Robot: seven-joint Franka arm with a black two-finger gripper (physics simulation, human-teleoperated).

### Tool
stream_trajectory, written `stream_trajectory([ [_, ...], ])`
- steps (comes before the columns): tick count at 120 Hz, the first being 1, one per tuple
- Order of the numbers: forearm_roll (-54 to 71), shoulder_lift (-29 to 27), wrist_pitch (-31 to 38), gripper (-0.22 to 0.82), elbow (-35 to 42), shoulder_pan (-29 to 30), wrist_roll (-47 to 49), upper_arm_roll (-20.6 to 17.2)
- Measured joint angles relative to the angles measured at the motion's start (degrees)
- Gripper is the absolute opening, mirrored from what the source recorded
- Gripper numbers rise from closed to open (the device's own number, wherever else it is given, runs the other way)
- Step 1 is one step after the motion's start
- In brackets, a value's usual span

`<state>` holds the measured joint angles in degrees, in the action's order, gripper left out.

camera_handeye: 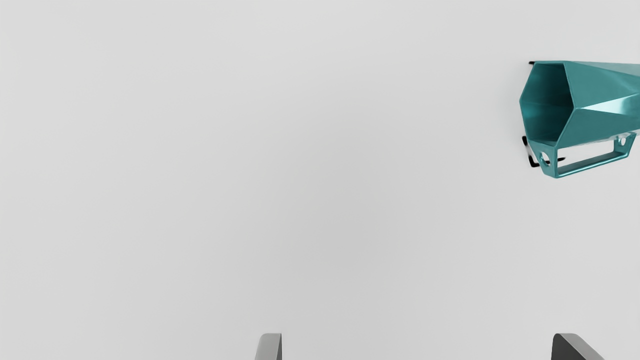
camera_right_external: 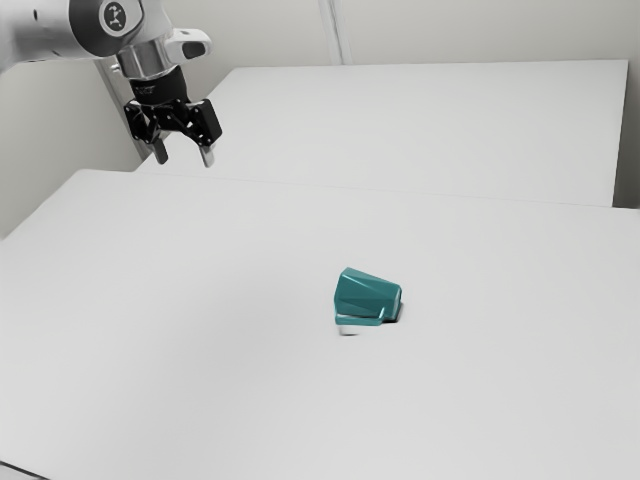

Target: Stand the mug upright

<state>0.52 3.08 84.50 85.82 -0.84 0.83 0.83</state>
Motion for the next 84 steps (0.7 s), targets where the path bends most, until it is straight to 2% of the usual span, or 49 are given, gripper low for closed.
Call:
stream_trajectory([
  [44, -2.8, -0.4, 1.9, 0.59, 1.8, -0.1, 0.3, -0.2],
  [84, -20.3, -0.6, 19.0, 0.59, 16.1, 0.5, -7.5, 0.9],
])
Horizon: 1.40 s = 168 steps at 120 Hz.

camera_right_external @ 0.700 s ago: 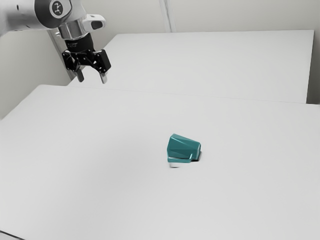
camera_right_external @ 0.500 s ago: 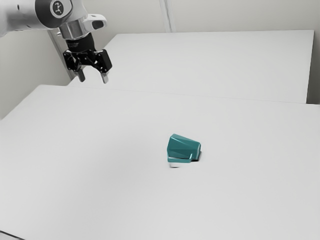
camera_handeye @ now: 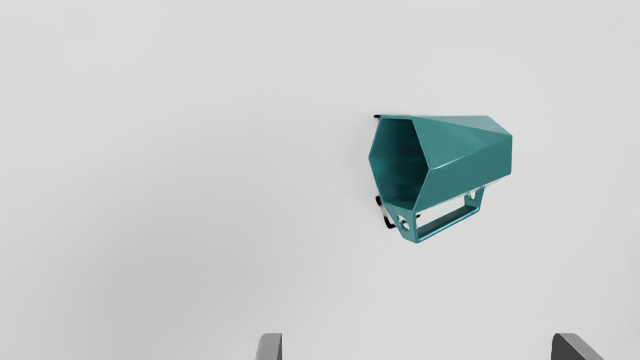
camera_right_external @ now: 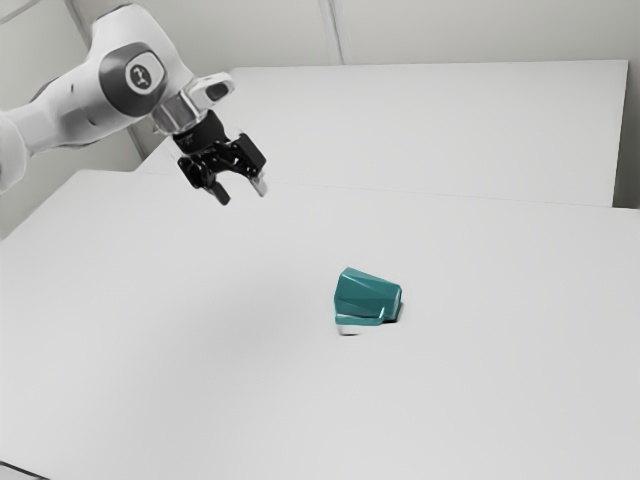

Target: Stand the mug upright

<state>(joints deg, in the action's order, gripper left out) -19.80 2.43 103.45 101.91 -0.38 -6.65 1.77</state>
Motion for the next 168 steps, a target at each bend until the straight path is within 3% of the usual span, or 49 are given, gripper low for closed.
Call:
stream_trajectory([
  [33, -19.4, 0.7, 13.1, 0.59, 11.6, 0.0, -12.4, 0.8],
  [71, -40.4, 3.6, 18.9, 0.58, 19.4, 0.0, -29.6, 0.8],
  [103, -48.8, 7.2, 20.6, 0.58, 21.3, -0.5, -40.0, 0.8],
  [168, -51.4, 12.8, 18.1, 0.58, 20.8, -2.5, -43.0, 0.7],
])
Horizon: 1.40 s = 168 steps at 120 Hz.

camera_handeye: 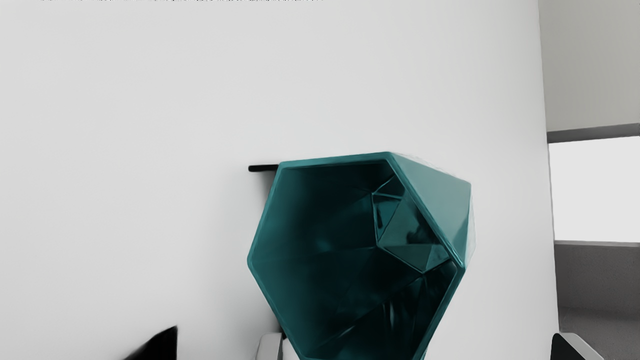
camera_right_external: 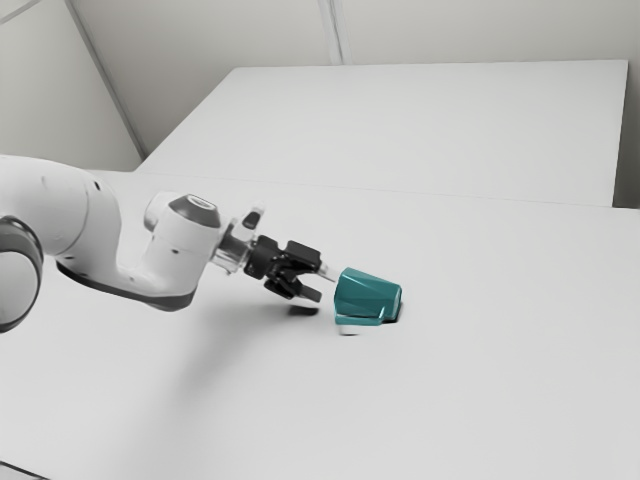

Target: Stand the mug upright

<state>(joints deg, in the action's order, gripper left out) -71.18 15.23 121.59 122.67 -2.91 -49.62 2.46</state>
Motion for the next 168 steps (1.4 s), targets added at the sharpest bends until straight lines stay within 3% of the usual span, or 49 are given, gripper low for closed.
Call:
stream_trajectory([
  [116, -2.3, 6.4, 0.2, 0.58, -6.5, -5.0, -1.6, 0.0],
  [168, -2.5, 6.3, 0.4, 0.23, -6.5, -5.2, -1.9, 0.1],
])
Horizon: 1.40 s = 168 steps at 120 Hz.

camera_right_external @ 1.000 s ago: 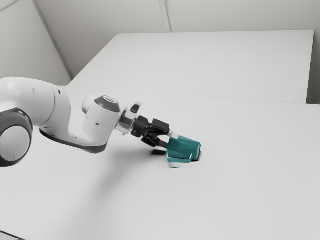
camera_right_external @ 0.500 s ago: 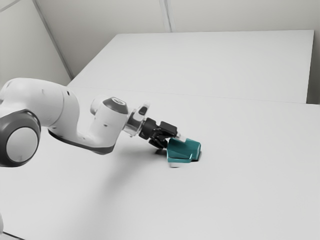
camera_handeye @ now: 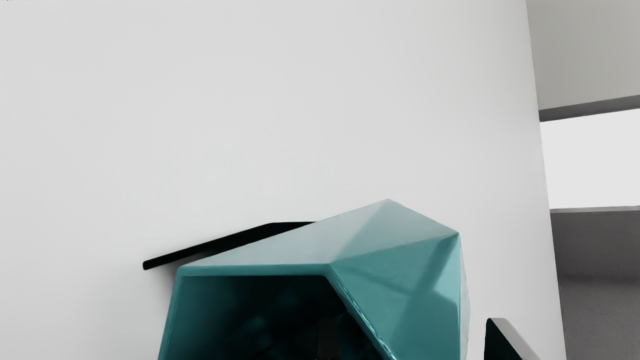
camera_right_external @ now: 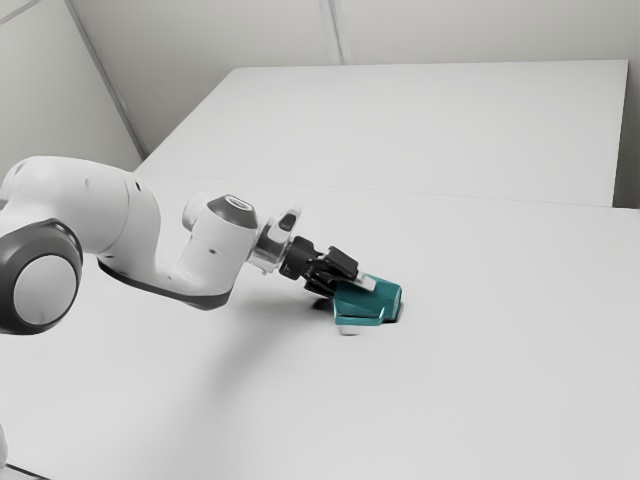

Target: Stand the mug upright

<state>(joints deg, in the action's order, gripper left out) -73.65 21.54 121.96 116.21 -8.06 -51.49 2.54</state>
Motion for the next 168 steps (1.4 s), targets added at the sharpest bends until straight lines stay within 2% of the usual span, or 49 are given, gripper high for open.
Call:
stream_trajectory([
  [23, 0.0, -0.2, 0.1, 0.06, 0.0, -0.2, -0.1, 0.0],
  [64, 0.4, -2.4, 0.4, -0.14, 0.2, -0.5, 0.0, -0.1],
  [90, 2.4, -5.7, 0.3, -0.15, 0.7, -0.7, 0.3, -0.1],
  [128, 26.5, -12.2, 0.2, -0.15, 0.2, 0.0, 7.9, 0.0],
  [168, 53.8, -14.9, -3.4, -0.17, -2.0, 0.3, 19.9, 0.6],
])
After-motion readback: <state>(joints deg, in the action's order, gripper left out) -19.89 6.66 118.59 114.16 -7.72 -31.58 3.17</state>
